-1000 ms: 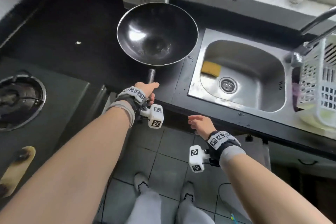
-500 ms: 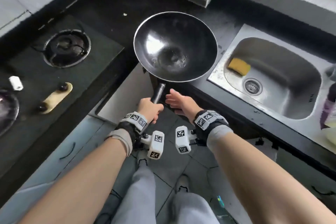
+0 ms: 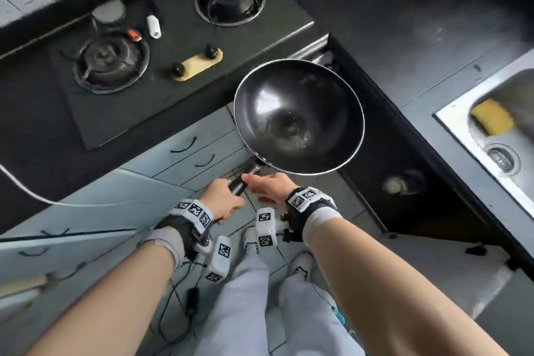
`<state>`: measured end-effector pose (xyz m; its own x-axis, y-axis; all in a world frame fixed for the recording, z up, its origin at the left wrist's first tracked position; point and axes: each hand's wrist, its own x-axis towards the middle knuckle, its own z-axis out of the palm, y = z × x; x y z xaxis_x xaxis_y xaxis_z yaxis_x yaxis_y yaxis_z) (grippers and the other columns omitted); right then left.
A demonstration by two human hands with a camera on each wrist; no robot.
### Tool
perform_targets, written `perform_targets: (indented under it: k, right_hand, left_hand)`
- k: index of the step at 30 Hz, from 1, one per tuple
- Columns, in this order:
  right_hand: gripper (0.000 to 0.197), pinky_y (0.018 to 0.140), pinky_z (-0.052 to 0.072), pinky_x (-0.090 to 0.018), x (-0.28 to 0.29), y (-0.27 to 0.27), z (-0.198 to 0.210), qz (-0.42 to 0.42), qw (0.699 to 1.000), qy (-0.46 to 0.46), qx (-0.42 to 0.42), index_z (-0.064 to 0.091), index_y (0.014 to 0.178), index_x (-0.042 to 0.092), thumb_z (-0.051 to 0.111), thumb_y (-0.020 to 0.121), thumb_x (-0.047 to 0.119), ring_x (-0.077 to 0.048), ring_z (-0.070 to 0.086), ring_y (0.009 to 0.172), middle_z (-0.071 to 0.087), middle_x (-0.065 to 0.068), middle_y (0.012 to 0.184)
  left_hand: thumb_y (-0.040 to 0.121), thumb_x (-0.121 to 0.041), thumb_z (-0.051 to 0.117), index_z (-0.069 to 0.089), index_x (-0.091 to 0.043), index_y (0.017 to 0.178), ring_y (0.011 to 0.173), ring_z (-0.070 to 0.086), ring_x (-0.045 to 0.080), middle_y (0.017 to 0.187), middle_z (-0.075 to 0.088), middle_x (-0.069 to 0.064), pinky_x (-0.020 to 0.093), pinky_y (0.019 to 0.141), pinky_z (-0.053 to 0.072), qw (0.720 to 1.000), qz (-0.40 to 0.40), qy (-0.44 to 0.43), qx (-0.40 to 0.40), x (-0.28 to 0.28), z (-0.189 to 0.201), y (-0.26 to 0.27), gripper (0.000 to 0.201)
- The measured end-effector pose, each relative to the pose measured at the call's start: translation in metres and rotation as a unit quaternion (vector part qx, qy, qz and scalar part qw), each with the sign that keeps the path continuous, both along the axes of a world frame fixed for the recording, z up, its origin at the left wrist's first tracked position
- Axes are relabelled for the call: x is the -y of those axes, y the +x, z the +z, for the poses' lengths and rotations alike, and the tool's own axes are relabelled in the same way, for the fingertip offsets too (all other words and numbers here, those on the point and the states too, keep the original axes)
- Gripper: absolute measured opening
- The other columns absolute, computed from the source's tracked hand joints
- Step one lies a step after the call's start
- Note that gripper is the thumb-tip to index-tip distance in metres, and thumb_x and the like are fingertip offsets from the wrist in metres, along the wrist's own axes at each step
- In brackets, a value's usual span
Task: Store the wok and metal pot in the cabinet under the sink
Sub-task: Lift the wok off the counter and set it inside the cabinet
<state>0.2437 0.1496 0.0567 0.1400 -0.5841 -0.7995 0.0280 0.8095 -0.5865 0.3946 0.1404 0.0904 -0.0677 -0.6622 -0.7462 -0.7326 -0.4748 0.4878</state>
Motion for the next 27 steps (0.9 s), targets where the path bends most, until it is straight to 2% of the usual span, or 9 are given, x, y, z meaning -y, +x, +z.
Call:
perform_targets:
  k: [5,7,9,12,14,17,20,24,27]
  right_hand:
    - [0.033,0.088,0.052,-0.033,-0.012,0.009,-0.044,-0.023,0.996,0.067,0.045,0.069,0.095,0.007,0.077,0.079,0.034,-0.018,0.067,0.098,0.076,-0.003,0.095]
    - [0.033,0.09,0.052,-0.033,-0.014,0.004,-0.061,-0.039,0.994,0.089,0.045,0.068,0.099,0.005,0.075,0.081,0.032,-0.021,0.068,0.105,0.076,-0.008,0.106]
    - [0.026,0.092,0.051,-0.035,-0.013,-0.006,-0.075,-0.074,0.991,0.106,0.035,0.068,0.095,0.006,0.073,0.083,0.029,-0.023,0.068,0.109,0.074,-0.013,0.112]
    - [0.019,0.079,0.052,-0.03,-0.008,-0.033,-0.094,-0.137,0.983,0.118,0.015,0.064,0.086,0.008,0.071,0.085,0.025,-0.021,0.07,0.095,0.074,-0.011,0.099]
    - [0.021,0.072,0.051,-0.027,-0.006,-0.06,-0.109,-0.169,0.979,0.115,0.002,0.061,0.078,0.009,0.071,0.086,0.025,-0.017,0.069,0.086,0.072,-0.009,0.092]
    - [0.023,0.081,0.051,-0.029,0.004,-0.106,-0.135,-0.179,0.977,0.115,-0.001,0.063,0.071,0.01,0.072,0.085,0.026,-0.02,0.069,0.097,0.074,-0.012,0.1]
    - [0.022,0.094,0.048,-0.034,0.013,-0.151,-0.157,-0.19,0.975,0.115,-0.003,0.066,0.077,0.008,0.074,0.083,0.028,-0.02,0.068,0.102,0.073,-0.012,0.105]
    - [0.045,0.095,0.051,-0.033,0.025,-0.202,-0.188,-0.211,0.972,0.102,-0.031,0.07,0.102,-0.001,0.077,0.077,0.036,-0.018,0.07,0.104,0.075,-0.01,0.106]
    - [0.038,0.094,0.051,-0.032,0.036,-0.228,-0.212,-0.225,0.968,0.107,-0.036,0.068,0.096,0.003,0.076,0.078,0.036,-0.018,0.07,0.102,0.075,-0.009,0.106]
  left_hand:
    - [0.072,-0.009,0.064,0.051,-0.014,0.074,0.031,0.04,0.018,0.052,0.051,0.007,0.02,0.035,0.035,0.996,-0.07,0.039,0.039,0.001,-0.033,0.014,0.014]
    - [0.07,-0.01,0.064,0.052,-0.014,0.07,0.032,0.042,0.019,0.051,0.052,0.007,0.021,0.036,0.037,0.992,-0.098,0.063,0.047,0.006,-0.048,0.005,0.012]
    - [0.071,-0.01,0.064,0.055,-0.013,0.071,0.032,0.043,0.019,0.047,0.051,0.005,0.02,0.036,0.038,0.989,-0.118,0.078,0.044,0.014,-0.063,-0.013,0.009]
    - [0.076,-0.008,0.063,0.054,-0.011,0.075,0.028,0.04,0.015,0.045,0.049,0.003,0.015,0.034,0.034,0.985,-0.138,0.097,0.038,0.026,-0.085,-0.053,0.01]
    - [0.076,-0.008,0.062,0.053,-0.011,0.072,0.029,0.04,0.016,0.048,0.05,0.004,0.016,0.035,0.034,0.982,-0.15,0.115,0.028,0.035,-0.101,-0.084,0.01]
    - [0.074,-0.007,0.06,0.051,-0.011,0.071,0.037,0.041,0.019,0.055,0.051,0.007,0.021,0.04,0.035,0.98,-0.137,0.142,0.005,0.048,-0.124,-0.128,0.011]
    - [0.073,-0.004,0.057,0.049,-0.012,0.068,0.035,0.039,0.017,0.053,0.048,0.006,0.019,0.038,0.034,0.981,-0.122,0.149,-0.003,0.059,-0.142,-0.173,0.013]
    - [0.071,-0.006,0.058,0.051,-0.013,0.069,0.036,0.04,0.018,0.053,0.049,0.006,0.019,0.037,0.035,0.984,-0.106,0.141,0.007,0.072,-0.178,-0.23,0.01]
    - [0.068,-0.009,0.058,0.052,-0.013,0.067,0.038,0.041,0.019,0.056,0.051,0.009,0.021,0.038,0.036,0.985,-0.097,0.14,0.006,0.082,-0.21,-0.261,0.007]
